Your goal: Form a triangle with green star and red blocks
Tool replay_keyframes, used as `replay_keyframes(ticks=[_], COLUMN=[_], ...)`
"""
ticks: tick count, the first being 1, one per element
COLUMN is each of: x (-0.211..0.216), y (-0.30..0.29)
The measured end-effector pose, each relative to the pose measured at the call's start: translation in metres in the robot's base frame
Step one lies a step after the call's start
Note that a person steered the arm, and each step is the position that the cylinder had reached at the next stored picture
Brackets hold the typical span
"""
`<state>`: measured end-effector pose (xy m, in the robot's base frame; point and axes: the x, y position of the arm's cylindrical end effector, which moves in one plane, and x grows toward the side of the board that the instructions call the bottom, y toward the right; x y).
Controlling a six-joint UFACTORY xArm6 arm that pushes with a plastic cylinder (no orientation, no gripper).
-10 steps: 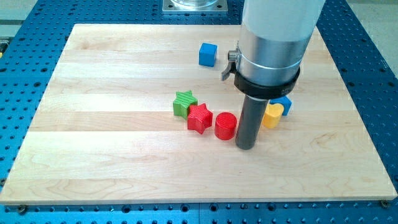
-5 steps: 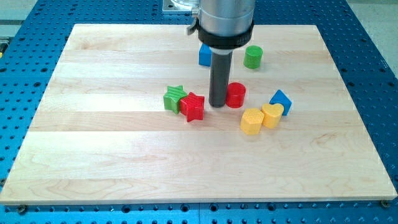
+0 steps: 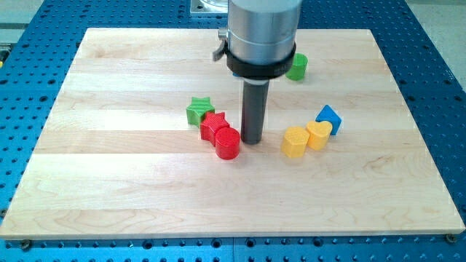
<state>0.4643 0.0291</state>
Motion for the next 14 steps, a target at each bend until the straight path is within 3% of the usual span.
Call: replay_keyframes(ticks=[4,5,6,10,11,13,14], x=[-0.055,-0.058,-0.094,-0.021,-0.008,-0.002,0.034], y=[-0.164,-0.121,-0.062,-0.146,-0.064,-0.026,-0.071])
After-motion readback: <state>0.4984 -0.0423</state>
